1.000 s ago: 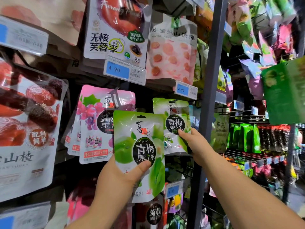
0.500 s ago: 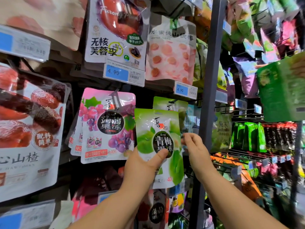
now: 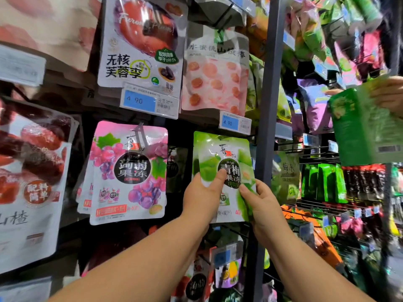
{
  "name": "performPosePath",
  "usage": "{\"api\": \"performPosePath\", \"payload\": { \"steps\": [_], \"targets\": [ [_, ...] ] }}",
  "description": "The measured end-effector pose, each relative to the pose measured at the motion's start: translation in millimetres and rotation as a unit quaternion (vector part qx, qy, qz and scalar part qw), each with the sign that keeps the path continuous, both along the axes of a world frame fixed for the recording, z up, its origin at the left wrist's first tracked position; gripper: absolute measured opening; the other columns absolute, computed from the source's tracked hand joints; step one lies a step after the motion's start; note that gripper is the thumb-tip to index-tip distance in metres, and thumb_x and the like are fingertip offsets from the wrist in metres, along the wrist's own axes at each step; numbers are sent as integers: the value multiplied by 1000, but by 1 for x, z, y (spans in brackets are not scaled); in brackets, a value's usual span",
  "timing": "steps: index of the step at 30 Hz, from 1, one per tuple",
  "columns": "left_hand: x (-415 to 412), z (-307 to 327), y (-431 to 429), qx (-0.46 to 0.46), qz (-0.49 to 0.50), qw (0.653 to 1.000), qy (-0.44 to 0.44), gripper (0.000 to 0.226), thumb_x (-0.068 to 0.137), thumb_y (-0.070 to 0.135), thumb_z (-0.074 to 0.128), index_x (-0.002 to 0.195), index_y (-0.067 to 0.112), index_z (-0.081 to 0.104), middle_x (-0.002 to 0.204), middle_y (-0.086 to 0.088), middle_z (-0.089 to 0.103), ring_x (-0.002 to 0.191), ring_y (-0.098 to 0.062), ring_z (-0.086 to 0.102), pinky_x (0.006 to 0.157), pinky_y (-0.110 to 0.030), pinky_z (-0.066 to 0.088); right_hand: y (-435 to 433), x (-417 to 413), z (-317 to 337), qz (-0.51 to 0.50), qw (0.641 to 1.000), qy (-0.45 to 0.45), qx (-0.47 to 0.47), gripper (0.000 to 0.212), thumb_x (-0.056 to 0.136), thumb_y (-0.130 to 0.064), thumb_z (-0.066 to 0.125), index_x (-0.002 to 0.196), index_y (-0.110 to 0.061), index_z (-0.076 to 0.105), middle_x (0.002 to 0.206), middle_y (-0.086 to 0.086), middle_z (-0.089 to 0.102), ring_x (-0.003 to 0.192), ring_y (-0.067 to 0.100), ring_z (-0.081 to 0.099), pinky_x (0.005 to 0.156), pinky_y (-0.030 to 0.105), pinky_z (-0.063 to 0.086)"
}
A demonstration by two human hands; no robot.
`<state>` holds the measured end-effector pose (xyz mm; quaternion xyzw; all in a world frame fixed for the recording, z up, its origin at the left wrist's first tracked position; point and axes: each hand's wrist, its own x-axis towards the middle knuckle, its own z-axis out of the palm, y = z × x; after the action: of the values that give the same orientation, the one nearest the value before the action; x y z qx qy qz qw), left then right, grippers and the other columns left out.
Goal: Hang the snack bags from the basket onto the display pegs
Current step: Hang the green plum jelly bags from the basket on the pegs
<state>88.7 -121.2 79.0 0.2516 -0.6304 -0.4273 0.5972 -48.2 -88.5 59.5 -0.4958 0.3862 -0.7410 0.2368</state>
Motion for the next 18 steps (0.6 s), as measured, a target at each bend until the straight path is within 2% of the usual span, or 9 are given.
{"api": "performPosePath", "payload": {
  "steps": [3, 5, 8, 11, 14, 18],
  "targets": [
    [-5, 8, -6, -1, 1, 1000, 1, 30, 89, 52, 60, 107, 28, 63, 99, 12, 68, 93, -9, 63, 80, -29, 50, -3, -2, 6, -7, 1000, -6, -11, 23, 96, -8, 58, 119, -5, 60, 107, 15, 74, 98, 34, 72, 84, 49, 58],
    [-7, 12, -8, -5, 5, 1000, -3, 25, 90, 51, 60, 103, 29, 59, 95, 16, 64, 88, -5, 60, 78, -27, 46, -5, -3, 9, -14, 1000, -11, -10, 23, 96, -8, 59, 119, -4, 60, 107, 16, 74, 97, 35, 71, 83, 49, 59],
    [-10, 17, -12, -4, 5, 1000, -2, 21, 91, 50, 60, 100, 32, 55, 93, 17, 61, 83, 0, 56, 77, -26, 44, -10, -4, 13, -27, 1000, -14, -4, 23, 96, -10, 61, 118, -5, 60, 110, 20, 72, 101, 39, 70, 89, 56, 56],
    [-11, 21, -16, 7, -8, 1000, 16, 22, 91, 49, 60, 103, 31, 56, 95, 15, 63, 85, -3, 59, 68, -25, 47, -13, -5, 16, -39, 999, -8, 2, 21, 96, -11, 62, 116, -6, 61, 108, 19, 72, 101, 39, 69, 90, 57, 55],
    [-12, 22, -18, 2, -18, 1000, 20, 20, 93, 47, 59, 101, 31, 51, 87, 19, 56, 76, 4, 52, 58, -18, 40, -14, -6, 19, -44, 999, 1, 4, 19, 96, -11, 62, 115, -7, 62, 107, 19, 72, 100, 40, 69, 87, 55, 57],
    [-13, 21, -19, 8, -7, 1000, 10, 21, 93, 47, 58, 103, 30, 50, 85, 19, 53, 74, 4, 49, 57, -17, 39, -19, -9, 18, -56, 998, 8, 10, 21, 94, -14, 65, 114, -9, 61, 106, 18, 73, 99, 40, 70, 88, 58, 55]
  ]
}}
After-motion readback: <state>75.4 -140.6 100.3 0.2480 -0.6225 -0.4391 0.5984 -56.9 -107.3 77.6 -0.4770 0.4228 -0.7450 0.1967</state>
